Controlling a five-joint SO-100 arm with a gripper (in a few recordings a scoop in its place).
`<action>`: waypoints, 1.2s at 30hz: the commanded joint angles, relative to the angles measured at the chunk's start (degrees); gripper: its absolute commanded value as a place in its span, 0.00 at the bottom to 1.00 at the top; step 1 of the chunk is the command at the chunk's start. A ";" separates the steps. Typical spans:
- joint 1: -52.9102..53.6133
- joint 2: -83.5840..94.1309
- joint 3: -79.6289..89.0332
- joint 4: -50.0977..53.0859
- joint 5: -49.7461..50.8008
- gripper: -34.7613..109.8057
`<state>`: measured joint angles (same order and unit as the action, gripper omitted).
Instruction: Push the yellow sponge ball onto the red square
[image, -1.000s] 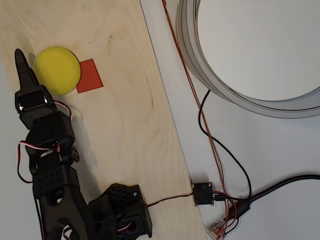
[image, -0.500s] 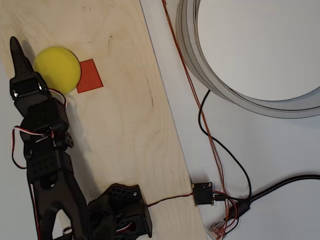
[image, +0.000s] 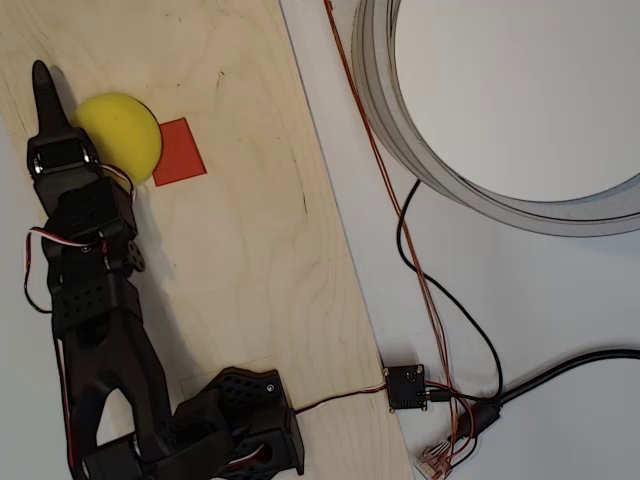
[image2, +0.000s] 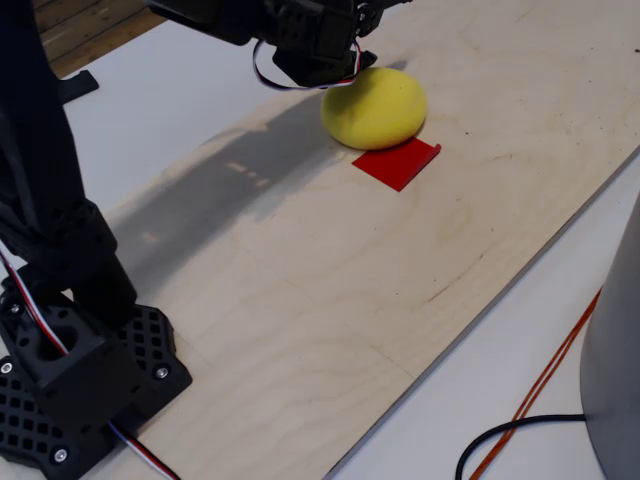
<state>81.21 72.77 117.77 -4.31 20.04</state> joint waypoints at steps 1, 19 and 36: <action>1.05 0.97 -1.05 -1.05 0.88 0.46; 4.31 5.89 6.42 -0.97 -0.53 0.46; 5.54 11.16 11.43 -1.05 -2.72 0.46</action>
<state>84.99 80.95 128.85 -4.75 17.40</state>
